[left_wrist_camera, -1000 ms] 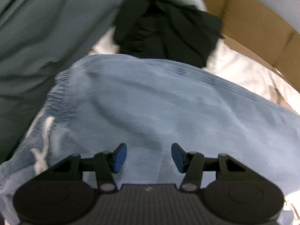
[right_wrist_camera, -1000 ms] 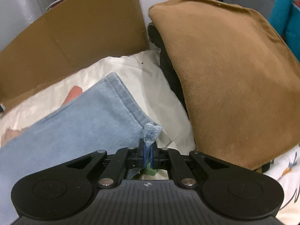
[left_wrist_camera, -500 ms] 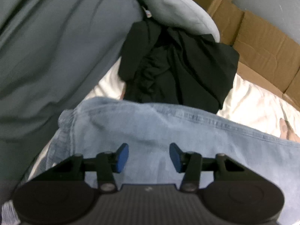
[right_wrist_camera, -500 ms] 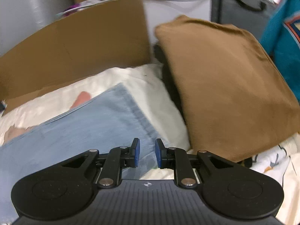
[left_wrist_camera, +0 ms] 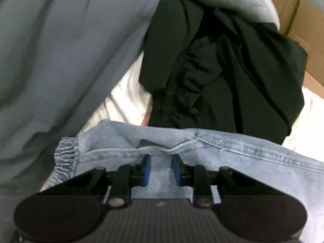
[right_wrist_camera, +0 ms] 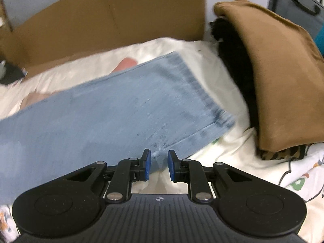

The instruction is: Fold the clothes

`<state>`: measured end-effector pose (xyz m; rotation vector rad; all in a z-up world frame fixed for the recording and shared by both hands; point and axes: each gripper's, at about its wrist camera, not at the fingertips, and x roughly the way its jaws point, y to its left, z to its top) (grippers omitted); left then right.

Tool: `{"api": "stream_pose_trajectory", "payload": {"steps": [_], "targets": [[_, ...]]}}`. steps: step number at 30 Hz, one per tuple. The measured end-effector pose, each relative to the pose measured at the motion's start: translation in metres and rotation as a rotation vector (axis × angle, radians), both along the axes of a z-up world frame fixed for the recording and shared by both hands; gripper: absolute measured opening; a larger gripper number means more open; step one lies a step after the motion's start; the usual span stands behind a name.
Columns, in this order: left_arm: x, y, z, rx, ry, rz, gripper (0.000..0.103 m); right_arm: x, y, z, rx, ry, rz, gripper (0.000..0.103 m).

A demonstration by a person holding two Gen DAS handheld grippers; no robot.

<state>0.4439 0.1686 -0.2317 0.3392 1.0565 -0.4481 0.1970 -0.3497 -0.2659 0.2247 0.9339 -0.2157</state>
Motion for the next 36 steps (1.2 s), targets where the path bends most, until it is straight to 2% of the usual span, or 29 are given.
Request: {"api": "stream_pose_trajectory", "payload": {"steps": [3,4,5,9,11,18,23,28,33,36], "targets": [[0.011,0.004,-0.007,-0.008,0.015,0.025,0.026,-0.002,0.006,-0.005,0.011,0.018,0.017,0.023],[0.016,0.005,-0.008,-0.013,0.020,0.043,0.024,-0.002,0.006,-0.006,0.013,0.022,0.020,0.031],[0.020,0.005,-0.007,-0.018,0.022,0.074,0.019,-0.002,0.006,-0.007,0.014,0.021,0.022,0.033],[0.031,-0.006,0.007,0.004,-0.023,0.065,0.017,-0.003,0.006,-0.008,0.026,0.016,0.019,0.033],[0.031,-0.004,0.015,0.002,-0.012,0.067,0.017,-0.004,0.006,-0.006,0.036,0.007,0.017,0.033],[-0.009,-0.005,0.045,-0.065,0.010,-0.030,0.019,-0.010,0.009,-0.003,0.046,-0.005,0.037,0.033],[-0.030,-0.035,0.033,-0.086,0.090,-0.137,0.019,-0.010,0.013,-0.005,0.043,0.007,0.054,0.033],[-0.021,-0.055,0.005,-0.039,0.122,-0.114,0.022,-0.009,0.019,-0.005,0.014,0.009,0.067,0.033],[-0.010,-0.060,-0.007,-0.068,0.103,-0.074,0.019,-0.007,0.022,-0.004,0.002,-0.001,0.067,0.033],[-0.012,-0.067,-0.011,-0.051,0.058,-0.077,0.017,-0.004,0.024,-0.005,-0.004,0.001,0.078,0.033]]}}
